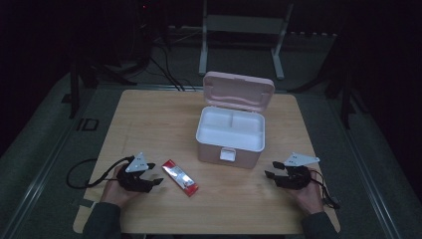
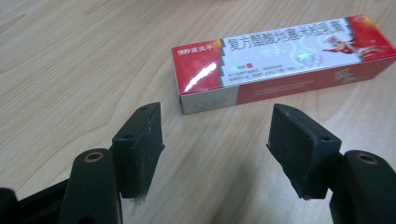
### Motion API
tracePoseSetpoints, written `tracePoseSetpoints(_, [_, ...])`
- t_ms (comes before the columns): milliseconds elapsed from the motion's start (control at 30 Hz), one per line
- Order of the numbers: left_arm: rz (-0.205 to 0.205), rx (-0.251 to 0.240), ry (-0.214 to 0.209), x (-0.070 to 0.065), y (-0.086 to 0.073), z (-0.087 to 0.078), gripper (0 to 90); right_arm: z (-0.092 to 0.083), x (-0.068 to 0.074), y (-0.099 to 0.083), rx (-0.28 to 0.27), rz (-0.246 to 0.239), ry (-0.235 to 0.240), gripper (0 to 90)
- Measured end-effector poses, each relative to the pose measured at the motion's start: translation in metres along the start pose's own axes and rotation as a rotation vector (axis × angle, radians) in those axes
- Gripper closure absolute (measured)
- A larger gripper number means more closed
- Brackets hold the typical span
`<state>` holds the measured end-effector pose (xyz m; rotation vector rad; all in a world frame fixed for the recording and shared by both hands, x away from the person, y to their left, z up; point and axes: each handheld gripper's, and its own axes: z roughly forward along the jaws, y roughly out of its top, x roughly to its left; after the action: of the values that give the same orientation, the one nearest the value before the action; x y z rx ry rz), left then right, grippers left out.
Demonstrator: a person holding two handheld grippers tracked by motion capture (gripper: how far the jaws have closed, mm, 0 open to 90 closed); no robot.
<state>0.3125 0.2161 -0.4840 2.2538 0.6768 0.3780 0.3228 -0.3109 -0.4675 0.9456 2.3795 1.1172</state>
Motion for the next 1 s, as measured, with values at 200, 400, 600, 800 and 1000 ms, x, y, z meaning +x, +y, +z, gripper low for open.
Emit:
tracePoseSetpoints(200, [0.029, 0.009, 0.019, -0.005, 0.01, -0.006, 28.9, -0.009, 0.004, -0.004, 0.003, -0.01, -0.006, 45.7])
tracePoseSetpoints(400, [0.062, 0.014, 0.009, -0.008, 0.021, -0.002, 25.6, -0.014, 0.007, -0.004, 0.005, -0.014, 0.004, 44.7])
tracePoseSetpoints(600, [0.115, 0.088, -0.013, -0.017, 0.036, 0.013, 14.7, -0.019, 0.011, -0.003, 0.002, -0.023, -0.011, 42.7])
tracePoseSetpoints(800, [0.191, 0.152, -0.048, -0.022, 0.051, 0.026, 8.1, -0.02, 0.01, -0.003, -0.005, -0.015, -0.012, 40.8])
tracePoseSetpoints(1000, [0.232, 0.199, -0.062, -0.026, 0.058, 0.042, 5.8, -0.021, 0.01, -0.003, -0.006, -0.012, -0.013, 39.7])
